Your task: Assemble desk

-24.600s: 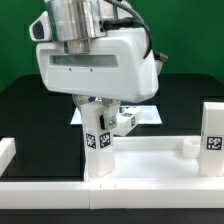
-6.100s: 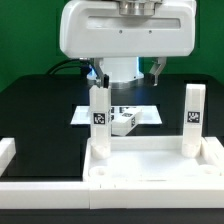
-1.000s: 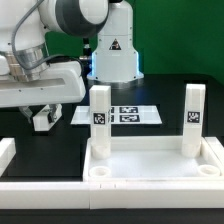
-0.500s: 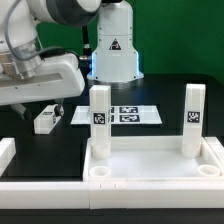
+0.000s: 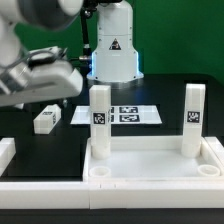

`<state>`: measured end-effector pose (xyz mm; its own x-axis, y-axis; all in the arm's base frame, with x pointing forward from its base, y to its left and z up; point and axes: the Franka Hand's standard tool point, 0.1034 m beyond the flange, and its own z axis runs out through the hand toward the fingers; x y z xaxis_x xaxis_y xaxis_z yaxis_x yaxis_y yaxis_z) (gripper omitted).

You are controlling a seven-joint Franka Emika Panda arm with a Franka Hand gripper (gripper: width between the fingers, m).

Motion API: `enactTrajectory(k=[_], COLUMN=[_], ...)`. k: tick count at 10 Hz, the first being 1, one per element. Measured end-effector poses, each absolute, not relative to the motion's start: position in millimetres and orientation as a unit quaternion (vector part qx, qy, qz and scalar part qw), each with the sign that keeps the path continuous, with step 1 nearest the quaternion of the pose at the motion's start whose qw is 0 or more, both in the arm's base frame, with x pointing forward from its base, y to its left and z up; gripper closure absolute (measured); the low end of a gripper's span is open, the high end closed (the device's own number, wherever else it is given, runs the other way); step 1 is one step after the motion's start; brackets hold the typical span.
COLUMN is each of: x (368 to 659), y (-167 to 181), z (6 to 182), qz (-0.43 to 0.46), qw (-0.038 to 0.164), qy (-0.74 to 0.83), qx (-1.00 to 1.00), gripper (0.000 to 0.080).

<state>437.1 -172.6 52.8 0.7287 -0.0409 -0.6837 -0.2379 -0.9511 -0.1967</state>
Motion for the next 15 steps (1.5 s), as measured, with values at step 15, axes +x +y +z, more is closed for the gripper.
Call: enactTrajectory(k=[15], x=[403.9], y=[-182.6], z=[9.4], qz=[0.515], qw=[0.132], qy=[0.120], qx=[-0.838], gripper=[0.0151])
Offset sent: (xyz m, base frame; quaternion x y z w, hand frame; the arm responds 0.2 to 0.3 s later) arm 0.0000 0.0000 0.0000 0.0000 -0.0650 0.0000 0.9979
